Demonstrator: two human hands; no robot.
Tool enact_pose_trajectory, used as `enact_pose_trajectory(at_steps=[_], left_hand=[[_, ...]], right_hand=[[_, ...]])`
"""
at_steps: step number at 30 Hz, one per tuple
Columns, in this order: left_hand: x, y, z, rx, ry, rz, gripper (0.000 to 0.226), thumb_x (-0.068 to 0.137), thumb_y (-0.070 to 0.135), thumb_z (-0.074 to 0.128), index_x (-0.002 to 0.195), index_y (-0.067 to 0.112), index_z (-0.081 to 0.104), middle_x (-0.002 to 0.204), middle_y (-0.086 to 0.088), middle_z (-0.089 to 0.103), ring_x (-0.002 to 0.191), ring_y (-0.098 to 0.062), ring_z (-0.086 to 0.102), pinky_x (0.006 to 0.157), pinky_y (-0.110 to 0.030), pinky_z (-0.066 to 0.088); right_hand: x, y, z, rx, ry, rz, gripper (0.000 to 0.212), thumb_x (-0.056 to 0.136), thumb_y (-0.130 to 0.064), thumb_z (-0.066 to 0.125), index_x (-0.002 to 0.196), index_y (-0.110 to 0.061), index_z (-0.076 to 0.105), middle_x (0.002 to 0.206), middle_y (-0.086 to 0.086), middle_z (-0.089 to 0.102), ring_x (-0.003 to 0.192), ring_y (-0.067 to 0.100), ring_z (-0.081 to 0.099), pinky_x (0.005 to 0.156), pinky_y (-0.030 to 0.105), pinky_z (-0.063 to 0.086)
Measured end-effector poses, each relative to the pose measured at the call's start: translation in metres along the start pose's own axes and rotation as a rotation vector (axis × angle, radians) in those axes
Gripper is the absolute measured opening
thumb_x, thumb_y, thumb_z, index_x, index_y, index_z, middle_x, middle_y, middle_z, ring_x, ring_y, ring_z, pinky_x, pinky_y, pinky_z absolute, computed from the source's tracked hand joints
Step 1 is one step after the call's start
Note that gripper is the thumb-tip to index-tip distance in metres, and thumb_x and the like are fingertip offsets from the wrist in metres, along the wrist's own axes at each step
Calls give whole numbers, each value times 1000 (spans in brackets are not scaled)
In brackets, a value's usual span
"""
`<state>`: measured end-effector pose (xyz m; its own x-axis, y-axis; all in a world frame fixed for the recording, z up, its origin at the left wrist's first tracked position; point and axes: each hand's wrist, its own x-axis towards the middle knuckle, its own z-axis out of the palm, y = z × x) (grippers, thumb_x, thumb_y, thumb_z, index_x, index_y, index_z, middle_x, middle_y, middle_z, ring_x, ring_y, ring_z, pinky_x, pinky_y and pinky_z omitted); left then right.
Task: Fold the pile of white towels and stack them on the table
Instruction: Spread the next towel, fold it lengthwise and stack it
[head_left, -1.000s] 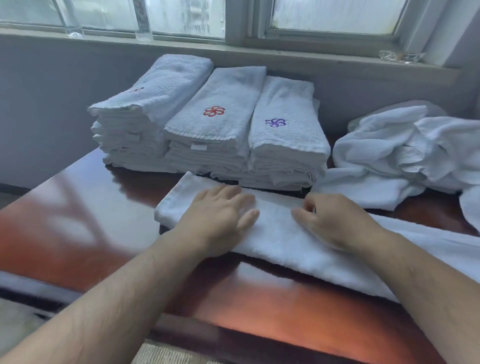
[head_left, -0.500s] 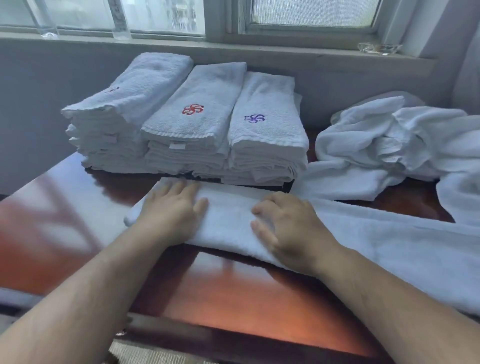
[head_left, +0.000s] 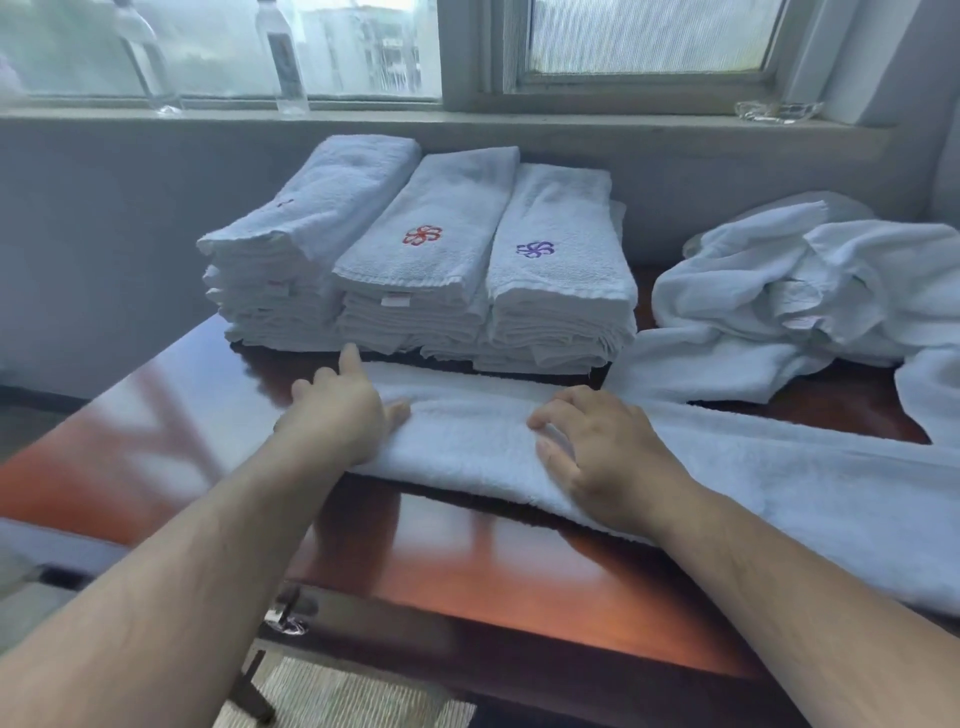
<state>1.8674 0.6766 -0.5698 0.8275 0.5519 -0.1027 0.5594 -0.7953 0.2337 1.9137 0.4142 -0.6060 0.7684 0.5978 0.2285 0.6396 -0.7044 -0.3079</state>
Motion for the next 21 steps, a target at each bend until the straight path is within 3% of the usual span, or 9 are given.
enact_pose_trajectory(at_steps=[3, 6, 9, 11, 15, 17, 19, 21], left_hand=[[4, -1, -18, -57, -96, -56, 113, 79, 59, 77, 151, 0, 14, 141, -24, 46, 125, -40, 51, 101, -44, 46], [5, -12, -27, -34, -142, -67, 122, 72, 65, 79, 152, -3, 17, 142, -18, 51, 125, -35, 53, 99, -39, 46], [3, -25, -28, -200, -184, 1, 96, 64, 65, 80, 137, 9, 52, 128, -10, 64, 117, -31, 60, 103, -42, 47], [1, -35, -28, -398, -189, 30, 78, 56, 54, 77, 119, 10, 64, 116, -14, 70, 108, -31, 66, 100, -45, 52], [-7, -51, -32, -696, -345, -38, 55, 63, 32, 83, 109, 4, 71, 105, -16, 76, 97, -29, 74, 89, -41, 60], [-11, -54, -33, -863, -396, -77, 51, 65, 23, 88, 108, 1, 72, 101, -15, 77, 87, -26, 76, 74, -33, 62], [-17, -51, -35, -1023, -407, -94, 41, 79, 24, 82, 111, 2, 71, 100, -14, 77, 78, -22, 76, 58, -27, 59], [-24, -42, -42, -1108, -402, -84, 30, 89, 22, 72, 114, 6, 70, 100, -13, 77, 78, -24, 76, 60, -30, 59]], right_hand=[[-5, -2, -1, 6, -8, -8, 29, 102, -41, 43, 127, -37, 56, 122, -19, 45, 118, 10, 39, 97, 27, 22], [-10, -6, -3, 16, -8, -26, 28, 101, -41, 44, 126, -37, 56, 121, -21, 45, 115, 8, 39, 98, 26, 22], [-14, -7, -6, 18, -21, -23, 28, 101, -41, 44, 126, -38, 56, 121, -22, 45, 114, 6, 38, 97, 26, 22], [-15, -8, -7, 24, -29, -11, 28, 101, -41, 45, 126, -38, 56, 121, -23, 45, 113, 5, 37, 97, 25, 23], [-12, -13, -12, 52, -64, 25, 28, 99, -39, 50, 126, -36, 60, 120, -21, 46, 113, 6, 41, 105, 29, 32], [-10, -15, -17, 96, -108, 52, 24, 98, -40, 53, 120, -35, 63, 117, -21, 49, 114, 6, 45, 104, 29, 37], [-8, -18, -22, 218, -103, 106, 13, 97, -40, 55, 103, -38, 67, 111, -21, 55, 108, 2, 52, 92, 23, 42], [-8, -20, -27, 357, -25, 175, 13, 96, -38, 57, 87, -37, 67, 100, -18, 63, 96, -3, 58, 78, 17, 42]])
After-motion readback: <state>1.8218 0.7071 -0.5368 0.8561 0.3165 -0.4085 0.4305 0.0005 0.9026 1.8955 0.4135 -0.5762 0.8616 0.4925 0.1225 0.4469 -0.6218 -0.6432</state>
